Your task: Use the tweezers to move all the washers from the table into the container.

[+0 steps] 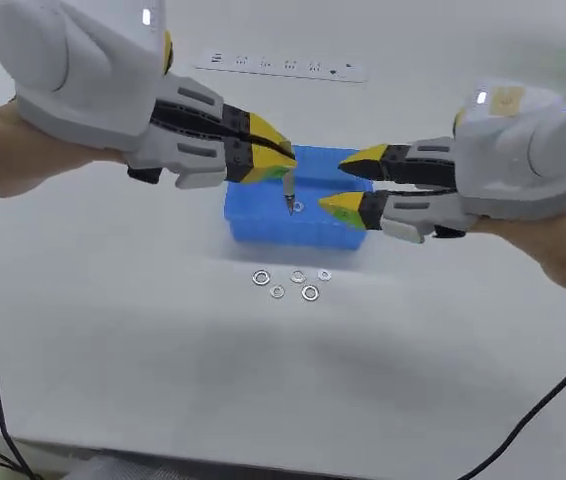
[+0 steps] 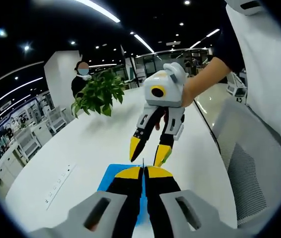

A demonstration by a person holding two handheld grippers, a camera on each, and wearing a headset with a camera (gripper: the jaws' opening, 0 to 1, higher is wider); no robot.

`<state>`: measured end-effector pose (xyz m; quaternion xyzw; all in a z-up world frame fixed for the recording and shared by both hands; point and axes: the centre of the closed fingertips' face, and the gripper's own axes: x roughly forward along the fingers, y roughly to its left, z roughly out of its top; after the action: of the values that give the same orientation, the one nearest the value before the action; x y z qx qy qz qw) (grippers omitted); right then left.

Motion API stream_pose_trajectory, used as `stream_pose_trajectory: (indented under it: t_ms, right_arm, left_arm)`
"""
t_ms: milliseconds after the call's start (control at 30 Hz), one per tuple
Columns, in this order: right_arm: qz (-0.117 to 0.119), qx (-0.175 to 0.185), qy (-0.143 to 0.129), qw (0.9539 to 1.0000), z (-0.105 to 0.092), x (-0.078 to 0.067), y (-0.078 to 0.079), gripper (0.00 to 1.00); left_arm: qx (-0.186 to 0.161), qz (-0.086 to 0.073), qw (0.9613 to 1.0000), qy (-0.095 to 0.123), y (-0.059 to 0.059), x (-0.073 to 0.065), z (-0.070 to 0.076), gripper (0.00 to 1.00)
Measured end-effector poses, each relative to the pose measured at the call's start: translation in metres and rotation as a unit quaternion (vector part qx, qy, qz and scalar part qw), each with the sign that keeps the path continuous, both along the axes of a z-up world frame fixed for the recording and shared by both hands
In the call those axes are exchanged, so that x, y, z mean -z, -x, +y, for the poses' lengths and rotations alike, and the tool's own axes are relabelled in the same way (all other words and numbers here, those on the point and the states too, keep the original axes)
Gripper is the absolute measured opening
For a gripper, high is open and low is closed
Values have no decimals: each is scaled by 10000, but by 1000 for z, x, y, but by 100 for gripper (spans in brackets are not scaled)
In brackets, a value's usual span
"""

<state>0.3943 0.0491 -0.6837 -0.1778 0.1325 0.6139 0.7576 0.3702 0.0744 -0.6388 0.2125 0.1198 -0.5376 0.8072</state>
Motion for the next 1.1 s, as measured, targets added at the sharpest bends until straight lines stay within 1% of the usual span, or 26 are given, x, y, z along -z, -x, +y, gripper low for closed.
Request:
stream_pose_trajectory:
  t_ms: [67, 133, 267, 300, 367, 400, 467, 500, 567, 633, 667, 700, 733, 833, 933, 1000, 1100]
  right_arm:
    - [99, 63, -34, 9999, -6, 4, 3, 30]
    - [144, 85, -4, 9999, -11, 9, 8, 31]
    - [242, 110, 91, 9996, -22, 20, 18, 35]
    - [273, 97, 101, 9995, -23, 22, 21, 37]
    - [444, 15, 87, 9990, -25, 26, 30, 43]
    - [463, -3, 80, 9989, -25, 28, 33, 45]
    - [523, -71, 78, 9986, -25, 33, 42, 48]
    - [578, -122, 115, 9982, -24, 38, 48, 50]
    - [633, -207, 231, 9975, -23, 46, 56, 54]
    - [717, -384, 468, 9956, -25, 57, 68, 60]
    - [717, -431, 561, 9949, -26, 62, 73, 63]
    - [712, -429, 557, 9950, -26, 65, 75, 65]
    - [768, -447, 576, 9944, -27, 69, 78, 65]
    - [852, -428, 598, 9936, -29, 75, 83, 69]
    - [885, -341, 599, 9937, -34, 79, 83, 72]
    - [895, -246, 563, 9941, -36, 79, 82, 77]
    - [948, -178, 508, 9940, -39, 80, 82, 78]
  left_arm:
    - [4, 38, 10000, -29, 4, 4, -1, 5]
    - [39, 85, 9999, -39, 11, 9, -2, 5]
    - [-14, 179, 9998, 86, 23, 15, -4, 5]
    - [-23, 194, 9998, 85, 25, 17, -4, 5]
    - [-48, 289, 9995, 72, 29, 24, -4, 5]
    - [-47, 293, 9995, 51, 31, 27, -4, 5]
    - [-48, 377, 9993, 69, 35, 33, -3, 5]
    - [-64, 386, 9992, 80, 36, 37, -3, 5]
    - [-112, 475, 9987, 138, 38, 42, -2, 5]
    - [-151, 520, 9985, 97, 39, 49, -2, 5]
    - [-152, 536, 9984, 67, 41, 51, -3, 5]
    - [-149, 542, 9984, 74, 42, 53, -3, 5]
    - [-160, 566, 9982, 84, 43, 54, -2, 5]
    - [-197, 574, 9981, 87, 42, 57, -1, 5]
    - [-245, 581, 9980, 101, 42, 59, 0, 5]
    - [-255, 613, 9977, 122, 42, 61, 0, 5]
    - [-300, 602, 9977, 92, 42, 66, 1, 5]
